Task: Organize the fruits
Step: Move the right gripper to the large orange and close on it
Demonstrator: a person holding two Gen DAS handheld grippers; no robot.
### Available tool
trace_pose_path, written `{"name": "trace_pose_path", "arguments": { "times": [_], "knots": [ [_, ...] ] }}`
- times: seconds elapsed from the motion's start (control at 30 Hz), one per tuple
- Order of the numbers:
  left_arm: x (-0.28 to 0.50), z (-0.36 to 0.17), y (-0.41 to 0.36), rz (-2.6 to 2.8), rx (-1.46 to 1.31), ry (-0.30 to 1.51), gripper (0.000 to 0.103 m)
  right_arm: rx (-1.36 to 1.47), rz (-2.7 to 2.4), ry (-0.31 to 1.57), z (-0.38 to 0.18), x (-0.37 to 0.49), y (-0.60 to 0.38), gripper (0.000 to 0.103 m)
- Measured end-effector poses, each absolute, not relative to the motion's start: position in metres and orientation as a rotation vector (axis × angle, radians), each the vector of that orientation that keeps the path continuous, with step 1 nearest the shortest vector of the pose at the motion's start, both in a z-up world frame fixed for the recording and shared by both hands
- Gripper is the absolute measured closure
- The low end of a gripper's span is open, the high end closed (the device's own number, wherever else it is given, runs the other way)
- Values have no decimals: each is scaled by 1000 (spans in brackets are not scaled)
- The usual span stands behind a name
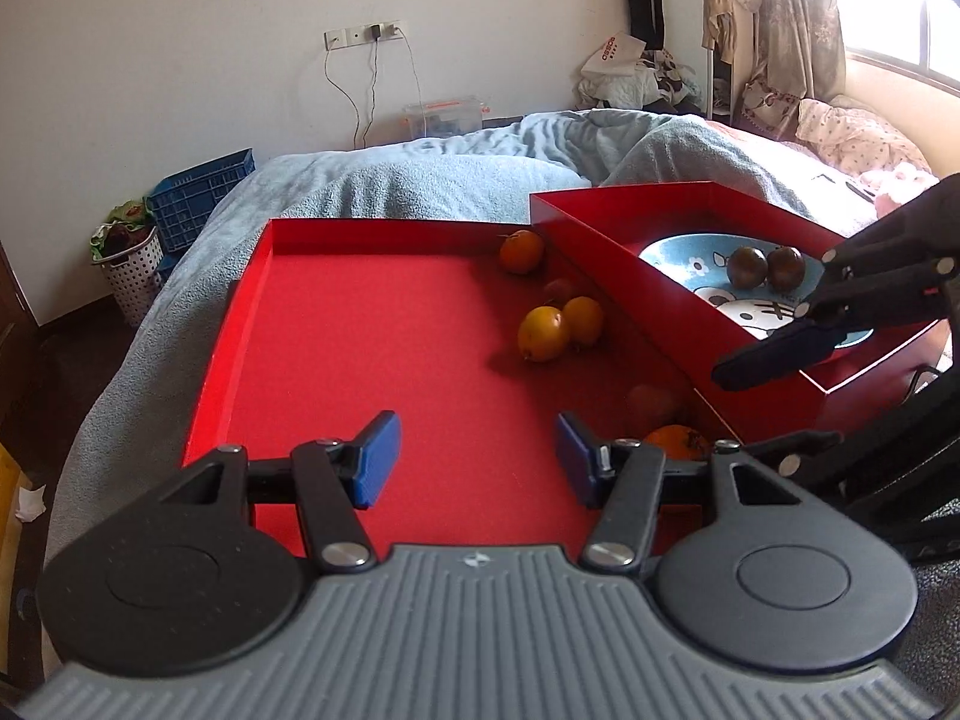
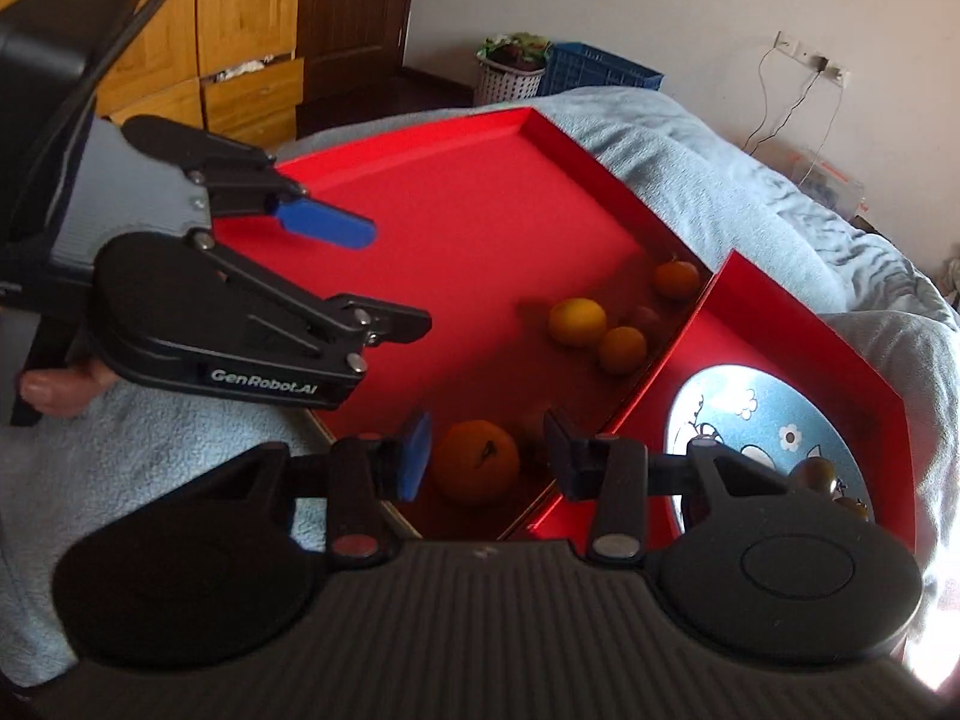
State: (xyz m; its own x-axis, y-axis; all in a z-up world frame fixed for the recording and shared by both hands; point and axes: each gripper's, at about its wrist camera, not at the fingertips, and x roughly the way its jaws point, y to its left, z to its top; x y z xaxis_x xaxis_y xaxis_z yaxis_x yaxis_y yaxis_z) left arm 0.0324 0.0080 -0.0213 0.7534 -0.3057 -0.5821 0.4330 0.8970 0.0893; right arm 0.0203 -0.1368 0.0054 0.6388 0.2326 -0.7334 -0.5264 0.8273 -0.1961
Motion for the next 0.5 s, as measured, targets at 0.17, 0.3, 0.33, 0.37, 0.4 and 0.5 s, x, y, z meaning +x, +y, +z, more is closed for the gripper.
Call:
{"name": "trace_pose_path", "arguments": {
  "times": [0.17, 0.3, 0.33, 0.37, 0.4, 0.5],
  "knots": [
    [38, -24, 16, -413, 176, 600, 40, -480, 443, 868, -1, 37, -120, 59],
    [41, -28, 19, -417, 153, 617, 40, -538, 417, 904, -5, 40, -115, 56],
    [41, -29, 19, -418, 152, 617, 40, -558, 415, 915, -6, 40, -112, 57],
    [40, -29, 19, -419, 152, 615, 40, -588, 416, 923, -7, 41, -108, 56],
    [40, -29, 19, -419, 152, 613, 40, -625, 427, 928, -8, 40, -105, 59],
    [40, -29, 19, -418, 151, 616, 40, -725, 485, 951, -11, 33, -94, 60]
  ]
}}
